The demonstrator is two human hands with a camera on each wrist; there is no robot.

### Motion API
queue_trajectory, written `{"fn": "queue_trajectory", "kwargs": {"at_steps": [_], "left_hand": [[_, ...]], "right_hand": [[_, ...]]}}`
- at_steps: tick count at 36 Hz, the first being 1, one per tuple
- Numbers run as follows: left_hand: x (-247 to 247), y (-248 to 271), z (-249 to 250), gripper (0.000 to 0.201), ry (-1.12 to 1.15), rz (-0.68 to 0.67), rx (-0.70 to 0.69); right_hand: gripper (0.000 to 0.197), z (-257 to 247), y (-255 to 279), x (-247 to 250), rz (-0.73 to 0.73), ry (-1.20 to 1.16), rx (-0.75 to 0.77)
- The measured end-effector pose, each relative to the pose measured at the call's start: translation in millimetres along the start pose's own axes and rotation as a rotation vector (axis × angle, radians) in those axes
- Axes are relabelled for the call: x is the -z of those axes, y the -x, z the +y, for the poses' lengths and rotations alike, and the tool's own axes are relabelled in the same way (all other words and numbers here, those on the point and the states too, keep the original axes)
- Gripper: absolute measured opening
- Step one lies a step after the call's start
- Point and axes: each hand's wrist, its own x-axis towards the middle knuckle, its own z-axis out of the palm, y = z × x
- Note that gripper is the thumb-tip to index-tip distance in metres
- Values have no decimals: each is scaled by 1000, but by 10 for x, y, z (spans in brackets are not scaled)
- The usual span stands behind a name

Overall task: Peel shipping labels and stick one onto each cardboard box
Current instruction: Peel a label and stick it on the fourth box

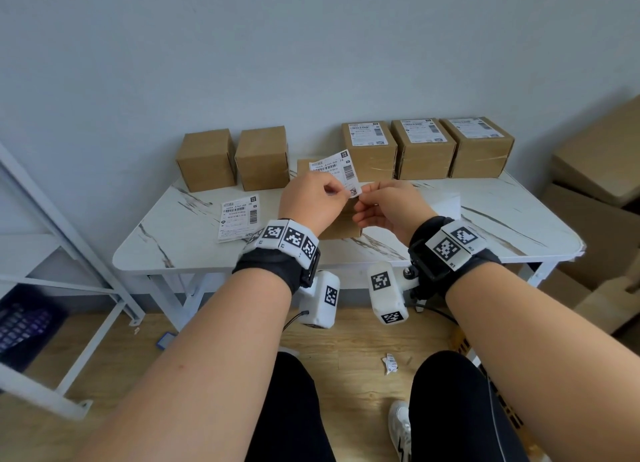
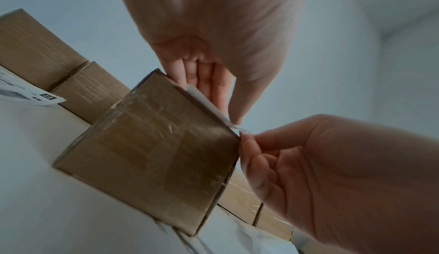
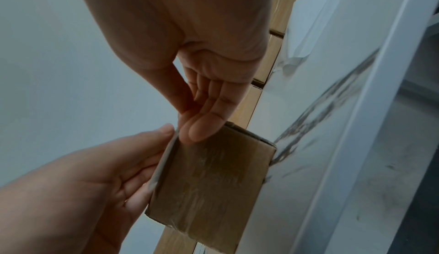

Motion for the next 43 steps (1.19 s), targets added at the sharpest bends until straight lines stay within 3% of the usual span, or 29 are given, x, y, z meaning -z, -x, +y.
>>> {"fn": "queue_trajectory", "kwargs": {"at_steps": [10,37,43], "left_hand": [[-16,-25,35,23,-26,0,51],[10,-55,135,15,-172,-61,-24],[41,-73,135,13,-167,-54,15]], "right_hand": [[15,-10,-18,23,-44,29,-10],[14,-92,26,3,-33,110,-49],[13,-124,48,-18,-24,113,-64]]}}
